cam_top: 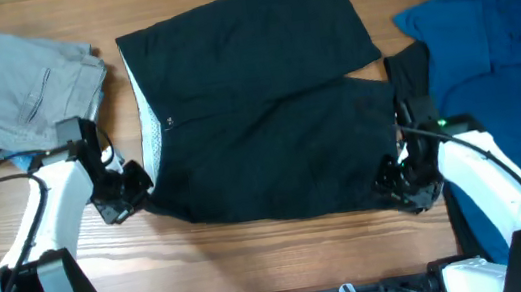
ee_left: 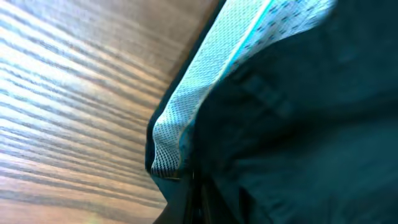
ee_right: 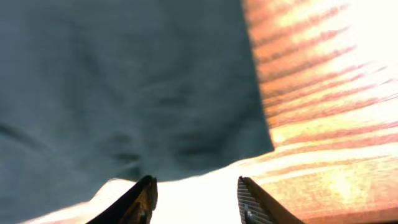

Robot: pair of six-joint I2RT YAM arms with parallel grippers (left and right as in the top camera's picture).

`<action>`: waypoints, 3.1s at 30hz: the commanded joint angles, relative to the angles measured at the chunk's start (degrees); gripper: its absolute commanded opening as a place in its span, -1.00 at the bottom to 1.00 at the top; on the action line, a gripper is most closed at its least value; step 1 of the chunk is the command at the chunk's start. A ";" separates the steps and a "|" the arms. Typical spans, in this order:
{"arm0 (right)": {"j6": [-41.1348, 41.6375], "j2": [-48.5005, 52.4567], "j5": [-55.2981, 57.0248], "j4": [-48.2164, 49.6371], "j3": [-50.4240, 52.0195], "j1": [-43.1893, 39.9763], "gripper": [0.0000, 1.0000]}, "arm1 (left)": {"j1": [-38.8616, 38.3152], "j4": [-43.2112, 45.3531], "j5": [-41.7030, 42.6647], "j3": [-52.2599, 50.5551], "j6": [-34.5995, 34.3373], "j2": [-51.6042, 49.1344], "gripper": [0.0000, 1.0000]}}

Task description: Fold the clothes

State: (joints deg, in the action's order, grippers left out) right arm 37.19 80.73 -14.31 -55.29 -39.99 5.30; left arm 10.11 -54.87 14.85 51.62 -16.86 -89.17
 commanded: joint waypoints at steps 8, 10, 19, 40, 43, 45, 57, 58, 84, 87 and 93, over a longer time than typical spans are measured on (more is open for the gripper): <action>9.55 0.17 5.14 11.54 7.69 -0.20 0.01 | 0.13 -0.83 0.72 1.66 0.20 -0.09 -0.92; 11.10 0.15 10.16 11.54 7.69 -0.20 -0.25 | 0.15 -1.20 0.50 1.66 1.03 -0.09 -0.92; -3.37 -2.01 1.97 -12.35 -13.79 -0.09 -0.91 | 3.30 -12.74 -3.15 8.44 1.68 3.34 -0.92; -19.19 19.69 9.11 11.41 -52.52 -0.02 -0.91 | 4.37 -9.05 -9.22 18.71 -4.61 13.84 -0.92; -19.19 26.08 5.40 22.03 -52.52 -0.02 -0.91 | 4.22 -5.75 -9.18 18.69 -4.61 8.59 -0.92; -19.04 30.18 3.13 28.13 -52.52 -0.02 -0.90 | 2.47 -1.53 -9.20 18.69 -4.59 2.89 -0.92; -30.67 36.68 0.81 17.27 -52.54 -0.46 0.57 | 0.96 10.01 -7.85 18.75 3.58 -11.34 0.99; -30.60 36.70 3.08 13.64 -52.54 -0.46 0.56 | 0.96 7.37 -7.85 18.73 4.22 -11.34 1.00; -32.48 55.95 -17.79 62.20 -52.52 0.74 -0.07 | -1.27 17.84 1.20 18.69 7.48 -14.97 0.53; -32.52 56.02 -18.43 62.25 -52.52 0.92 -0.12 | -1.44 18.08 1.20 18.69 7.48 -15.98 0.53; -26.75 58.62 -15.23 66.60 -52.52 1.11 -0.23 | -1.88 20.09 1.20 18.69 7.45 -15.98 0.43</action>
State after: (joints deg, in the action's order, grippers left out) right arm 6.81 136.25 -30.76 9.98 -92.25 5.98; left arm 8.82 -35.57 15.11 70.08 -10.11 -104.64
